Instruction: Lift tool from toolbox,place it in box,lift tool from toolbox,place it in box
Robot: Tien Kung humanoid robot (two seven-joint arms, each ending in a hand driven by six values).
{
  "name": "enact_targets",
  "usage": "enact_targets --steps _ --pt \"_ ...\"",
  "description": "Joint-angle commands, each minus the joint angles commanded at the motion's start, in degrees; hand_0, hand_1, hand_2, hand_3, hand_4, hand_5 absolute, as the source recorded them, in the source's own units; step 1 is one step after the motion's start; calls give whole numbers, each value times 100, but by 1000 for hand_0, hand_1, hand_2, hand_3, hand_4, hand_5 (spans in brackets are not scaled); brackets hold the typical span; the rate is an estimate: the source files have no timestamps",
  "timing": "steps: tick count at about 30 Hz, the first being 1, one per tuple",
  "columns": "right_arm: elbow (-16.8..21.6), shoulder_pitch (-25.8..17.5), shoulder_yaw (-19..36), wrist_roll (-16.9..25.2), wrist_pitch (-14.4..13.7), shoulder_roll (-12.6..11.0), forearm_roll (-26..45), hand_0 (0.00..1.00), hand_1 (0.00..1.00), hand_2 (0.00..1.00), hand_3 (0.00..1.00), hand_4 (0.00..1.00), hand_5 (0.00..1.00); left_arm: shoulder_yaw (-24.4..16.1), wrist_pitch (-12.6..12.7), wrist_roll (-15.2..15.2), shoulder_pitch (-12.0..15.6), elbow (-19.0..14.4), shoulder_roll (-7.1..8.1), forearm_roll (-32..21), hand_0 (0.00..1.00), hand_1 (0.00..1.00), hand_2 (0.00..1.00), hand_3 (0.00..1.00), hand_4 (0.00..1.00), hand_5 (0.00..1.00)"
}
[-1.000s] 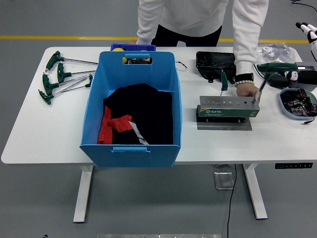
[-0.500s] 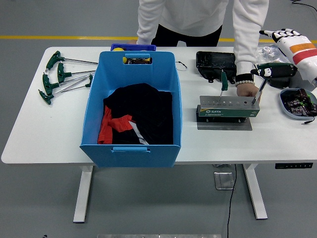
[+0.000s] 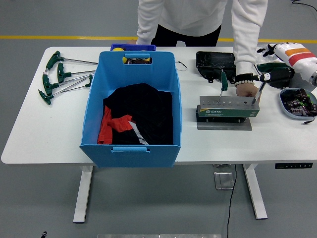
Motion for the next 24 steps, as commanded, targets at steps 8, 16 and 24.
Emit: enact_targets --steps 8,16,24 --pt "-314 84 -110 8 67 53 70 639 458 471 571 998 664 1 13 0 -5 -5 4 1 757 805 842 772 763 670" --pt "-425 67 -153 -39 124 72 203 603 391 400 466 998 668 5 24 3 -8 -5 6 6 756 806 841 768 763 668" --pt "-517 104 -331 -100 56 116 412 518 317 317 365 998 681 -1 31 11 -18 -5 4 26 755 804 839 767 762 668"
